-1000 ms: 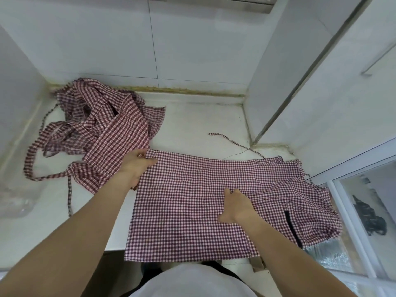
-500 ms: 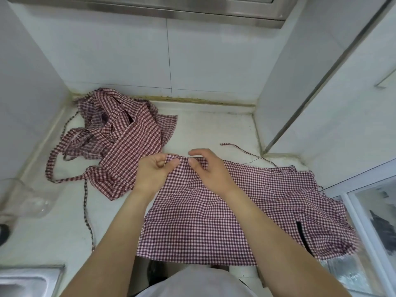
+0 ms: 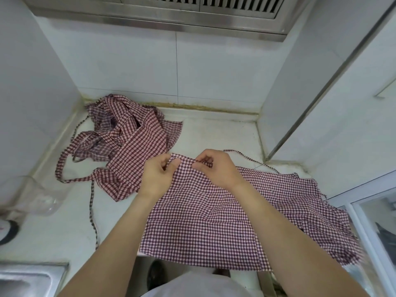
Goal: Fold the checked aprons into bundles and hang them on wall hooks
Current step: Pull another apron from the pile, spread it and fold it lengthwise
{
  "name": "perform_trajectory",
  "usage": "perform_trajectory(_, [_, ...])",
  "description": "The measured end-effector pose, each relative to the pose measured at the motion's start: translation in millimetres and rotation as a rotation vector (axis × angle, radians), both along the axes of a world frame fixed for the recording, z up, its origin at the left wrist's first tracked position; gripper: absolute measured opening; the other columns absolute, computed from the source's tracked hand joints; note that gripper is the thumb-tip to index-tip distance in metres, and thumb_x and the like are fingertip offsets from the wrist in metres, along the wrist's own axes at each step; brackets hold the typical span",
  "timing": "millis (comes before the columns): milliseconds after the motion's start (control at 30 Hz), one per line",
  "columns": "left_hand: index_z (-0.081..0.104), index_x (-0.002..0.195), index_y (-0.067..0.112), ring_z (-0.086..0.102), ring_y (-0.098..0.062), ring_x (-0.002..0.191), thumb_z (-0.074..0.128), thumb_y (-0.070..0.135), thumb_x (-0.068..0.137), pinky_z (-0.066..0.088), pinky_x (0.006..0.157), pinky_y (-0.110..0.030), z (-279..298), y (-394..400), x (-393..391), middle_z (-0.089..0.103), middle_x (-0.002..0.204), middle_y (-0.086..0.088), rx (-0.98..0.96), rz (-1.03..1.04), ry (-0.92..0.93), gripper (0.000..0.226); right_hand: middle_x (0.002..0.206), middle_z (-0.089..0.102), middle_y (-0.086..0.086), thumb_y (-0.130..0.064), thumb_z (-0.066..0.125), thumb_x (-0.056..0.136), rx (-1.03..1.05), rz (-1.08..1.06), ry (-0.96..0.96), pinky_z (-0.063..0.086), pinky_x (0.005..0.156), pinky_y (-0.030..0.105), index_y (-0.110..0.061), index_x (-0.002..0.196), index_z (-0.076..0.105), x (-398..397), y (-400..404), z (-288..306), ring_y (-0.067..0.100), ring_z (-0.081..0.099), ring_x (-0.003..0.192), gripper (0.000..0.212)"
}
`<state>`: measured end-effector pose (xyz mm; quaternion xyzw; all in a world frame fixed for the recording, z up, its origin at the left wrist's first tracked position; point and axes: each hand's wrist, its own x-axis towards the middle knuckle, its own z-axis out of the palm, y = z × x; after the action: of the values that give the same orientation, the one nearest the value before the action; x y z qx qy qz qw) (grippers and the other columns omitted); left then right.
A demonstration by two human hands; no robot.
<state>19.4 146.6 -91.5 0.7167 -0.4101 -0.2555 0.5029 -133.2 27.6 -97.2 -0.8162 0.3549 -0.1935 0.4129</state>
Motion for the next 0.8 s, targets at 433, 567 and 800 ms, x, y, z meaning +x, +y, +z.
perform_trajectory(433, [0.056, 0.130, 0.013, 0.058, -0.013, 0.109, 0.067, 0.031, 0.091, 0.045, 0.100, -0.030, -69, 45, 20, 0.061, 0.121, 0.007, 0.633, -0.287, 0.171, 0.044, 0.083, 0.058, -0.001, -0.020, 0.040, 0.106, -0.004, -0.066, 0.301, 0.032, 0.058, 0.016, -0.010, 0.084, 0.056, -4, -35, -6, 0.015, 0.052, 0.079, 0.029])
perform_trajectory(567, [0.056, 0.130, 0.009, 0.055, -0.029, 0.124, 0.050, 0.036, 0.101, 0.046, 0.107, -0.040, -111, 80, 22, 0.056, 0.140, -0.009, 0.846, -0.125, 0.087, 0.040, 0.106, 0.065, 0.009, -0.019, 0.040, 0.105, 0.006, 0.010, 0.448, 0.044, 0.078, 0.030, -0.001, 0.103, 0.065, 2, -43, -15, 0.023, 0.058, 0.095, 0.031])
perform_trajectory(800, [0.057, 0.095, 0.013, 0.060, -0.016, 0.068, 0.055, 0.051, 0.096, 0.047, 0.059, -0.021, -113, 113, 43, 0.064, 0.086, -0.003, 1.128, -0.293, 0.034, 0.039, 0.124, 0.065, 0.012, -0.019, 0.039, 0.106, -0.024, 0.035, 0.447, 0.046, 0.096, 0.033, -0.008, 0.122, 0.064, 28, -27, -42, 0.028, 0.060, 0.110, 0.032])
